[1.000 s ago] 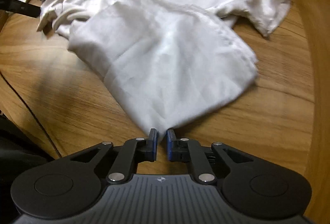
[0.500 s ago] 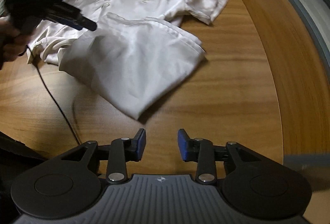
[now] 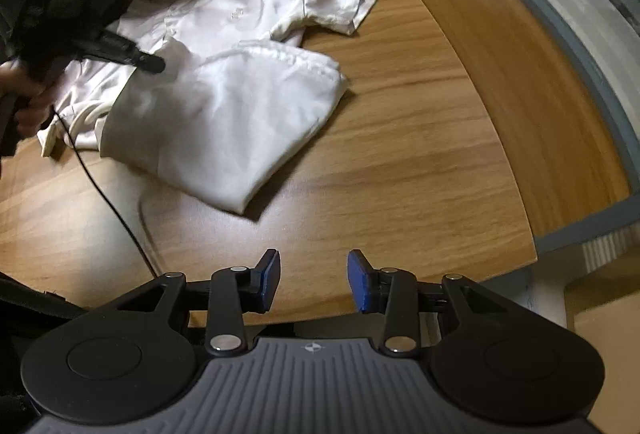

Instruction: Fold clothes

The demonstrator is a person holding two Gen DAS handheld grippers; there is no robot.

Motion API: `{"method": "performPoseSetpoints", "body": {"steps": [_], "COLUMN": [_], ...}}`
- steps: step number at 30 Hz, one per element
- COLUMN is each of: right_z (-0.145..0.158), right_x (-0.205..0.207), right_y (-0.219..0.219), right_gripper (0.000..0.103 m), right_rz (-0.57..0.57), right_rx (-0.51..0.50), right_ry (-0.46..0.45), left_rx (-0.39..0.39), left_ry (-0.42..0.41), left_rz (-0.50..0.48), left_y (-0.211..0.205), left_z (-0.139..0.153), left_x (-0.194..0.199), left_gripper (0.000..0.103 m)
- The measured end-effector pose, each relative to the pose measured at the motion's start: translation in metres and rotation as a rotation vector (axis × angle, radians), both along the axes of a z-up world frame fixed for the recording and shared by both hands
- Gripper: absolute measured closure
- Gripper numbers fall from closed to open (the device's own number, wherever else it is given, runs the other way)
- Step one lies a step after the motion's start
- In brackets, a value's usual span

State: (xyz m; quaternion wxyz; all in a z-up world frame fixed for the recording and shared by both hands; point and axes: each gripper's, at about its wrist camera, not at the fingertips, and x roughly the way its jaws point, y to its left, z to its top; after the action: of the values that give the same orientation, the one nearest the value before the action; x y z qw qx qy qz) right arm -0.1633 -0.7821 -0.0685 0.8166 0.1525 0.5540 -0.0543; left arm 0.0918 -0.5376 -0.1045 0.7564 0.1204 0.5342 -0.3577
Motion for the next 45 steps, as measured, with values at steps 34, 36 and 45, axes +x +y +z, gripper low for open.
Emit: {"method": "performPoseSetpoints", "body": {"steps": [34,36,45], "right_z": [-0.032,-0.039,-0.058], "right_x": [0.191,0.191,0.183], "right_y": [0.107,0.118,0.137], "right_gripper": [0.035,0.034,0.036], "right_rz": [0.575,0.594,0.591], "right_rx": [-0.075,-0.073,-0.122], "right_ry": [-0.011,-0.007,0.021], "left_rx": [-0.012,-0.005,0.035], "left_ry": [0.335,0.322,0.199], "left_rz": [-0.012,0.009,0.156], "left_y": [0.151,0.158,0.173], "left_z": [0.017,0.020,0.020], "left_x": [-0.142,-0.140,-0.124], "left_gripper": [0.076,0.076,0.056]}}
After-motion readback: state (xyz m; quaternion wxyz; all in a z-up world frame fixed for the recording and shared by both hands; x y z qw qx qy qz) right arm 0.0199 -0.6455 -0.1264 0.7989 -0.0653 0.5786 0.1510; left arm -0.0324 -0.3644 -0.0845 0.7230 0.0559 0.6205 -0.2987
